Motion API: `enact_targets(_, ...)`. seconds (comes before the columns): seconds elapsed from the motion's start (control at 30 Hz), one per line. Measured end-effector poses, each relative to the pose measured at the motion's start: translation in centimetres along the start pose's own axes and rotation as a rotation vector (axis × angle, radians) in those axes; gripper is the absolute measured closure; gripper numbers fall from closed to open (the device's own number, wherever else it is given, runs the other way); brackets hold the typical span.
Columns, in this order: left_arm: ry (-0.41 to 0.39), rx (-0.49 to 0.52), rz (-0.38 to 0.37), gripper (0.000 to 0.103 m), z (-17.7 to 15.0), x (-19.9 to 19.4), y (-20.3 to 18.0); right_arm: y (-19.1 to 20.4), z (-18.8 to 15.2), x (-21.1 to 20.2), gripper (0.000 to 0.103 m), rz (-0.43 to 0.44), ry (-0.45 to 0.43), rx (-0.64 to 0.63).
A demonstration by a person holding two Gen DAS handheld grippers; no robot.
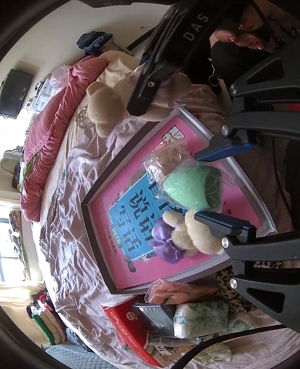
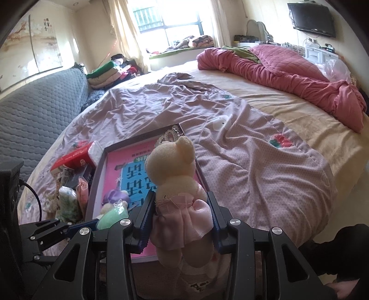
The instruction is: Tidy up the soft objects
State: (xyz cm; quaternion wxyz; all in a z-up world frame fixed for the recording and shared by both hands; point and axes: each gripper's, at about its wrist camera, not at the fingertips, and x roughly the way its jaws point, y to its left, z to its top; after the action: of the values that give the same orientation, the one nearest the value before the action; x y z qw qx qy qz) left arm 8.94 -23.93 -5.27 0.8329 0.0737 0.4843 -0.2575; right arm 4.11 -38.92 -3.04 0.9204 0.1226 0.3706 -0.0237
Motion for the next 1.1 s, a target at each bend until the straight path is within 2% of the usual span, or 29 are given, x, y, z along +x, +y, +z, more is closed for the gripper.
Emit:
enact_targets(0.37, 0.029, -0.019, 0.012, 0.059, 0.4, 2.2, 0.8, -0.1, -0.2, 1.9, 0.059, -0.02, 0.026, -0.004)
enact_targets(0.73, 0.01, -0.018, 0.042, 0.059, 0.6, 3.1, 1.6, -0.5, -0.4, 3.8, 0.059, -0.043, 0.054, -0.003)
enact_targets(1.1, -0.012, -0.074, -0.002, 0.059, 0.8, 3.2, 2.6, 0.3, -1.0, 5.9, 0.059, -0.081, 0.113, -0.037)
